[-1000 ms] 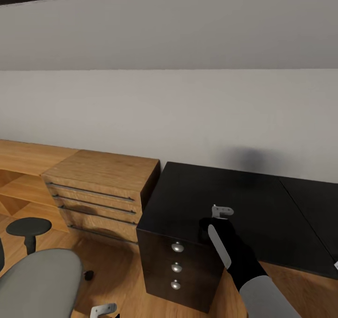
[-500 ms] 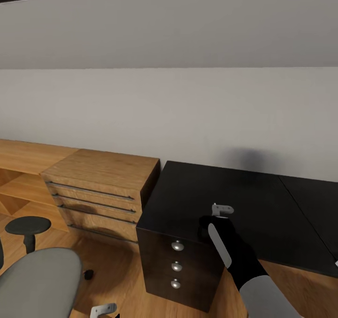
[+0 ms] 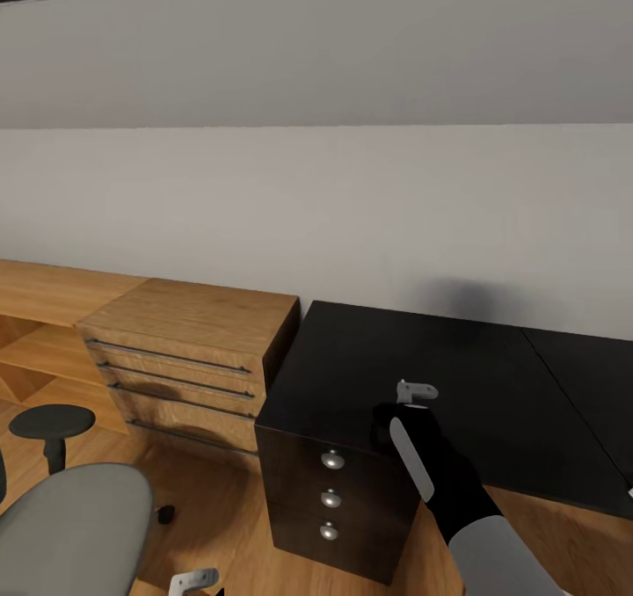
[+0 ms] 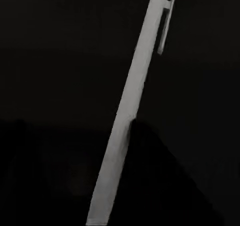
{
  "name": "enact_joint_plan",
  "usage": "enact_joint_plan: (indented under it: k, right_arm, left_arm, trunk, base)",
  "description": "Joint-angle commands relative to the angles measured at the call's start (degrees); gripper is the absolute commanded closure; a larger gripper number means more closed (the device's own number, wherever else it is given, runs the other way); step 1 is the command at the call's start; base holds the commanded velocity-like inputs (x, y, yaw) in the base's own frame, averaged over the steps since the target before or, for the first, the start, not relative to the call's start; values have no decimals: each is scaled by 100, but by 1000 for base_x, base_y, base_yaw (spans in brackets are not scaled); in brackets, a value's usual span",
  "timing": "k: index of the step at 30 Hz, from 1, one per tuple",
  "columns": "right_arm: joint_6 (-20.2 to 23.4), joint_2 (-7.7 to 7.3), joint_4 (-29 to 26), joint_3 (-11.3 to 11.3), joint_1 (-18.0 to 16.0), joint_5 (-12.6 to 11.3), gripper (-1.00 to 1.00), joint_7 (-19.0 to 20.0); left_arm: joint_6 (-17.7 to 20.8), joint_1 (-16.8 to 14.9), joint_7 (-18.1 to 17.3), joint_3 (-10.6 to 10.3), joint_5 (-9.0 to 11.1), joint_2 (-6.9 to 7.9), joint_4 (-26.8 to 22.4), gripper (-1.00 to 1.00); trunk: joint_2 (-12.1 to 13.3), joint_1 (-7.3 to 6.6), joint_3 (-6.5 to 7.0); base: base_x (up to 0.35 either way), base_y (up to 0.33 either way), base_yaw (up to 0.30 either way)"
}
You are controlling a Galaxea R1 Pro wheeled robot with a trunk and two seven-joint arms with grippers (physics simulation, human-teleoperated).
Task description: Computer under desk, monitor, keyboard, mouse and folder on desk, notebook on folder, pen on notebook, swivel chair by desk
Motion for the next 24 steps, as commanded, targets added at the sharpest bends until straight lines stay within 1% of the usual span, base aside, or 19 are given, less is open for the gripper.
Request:
enact_joint_plan:
  k: [1,24]
  right_arm:
    - [43,-4,476,9,-3,-18,100,-60]
    - [51,-21,476,9,-3,-26,100,-61]
  left_arm:
    - [-9,-3,-41,49,-27,-3,-11,-100]
    - [-9,-3,-50,48,-27,4,-11,-100]
  trunk:
    - [-2,0,-6]
    - [-2,0,-6]
  base:
    - [0,0,0]
    - [0,0,0]
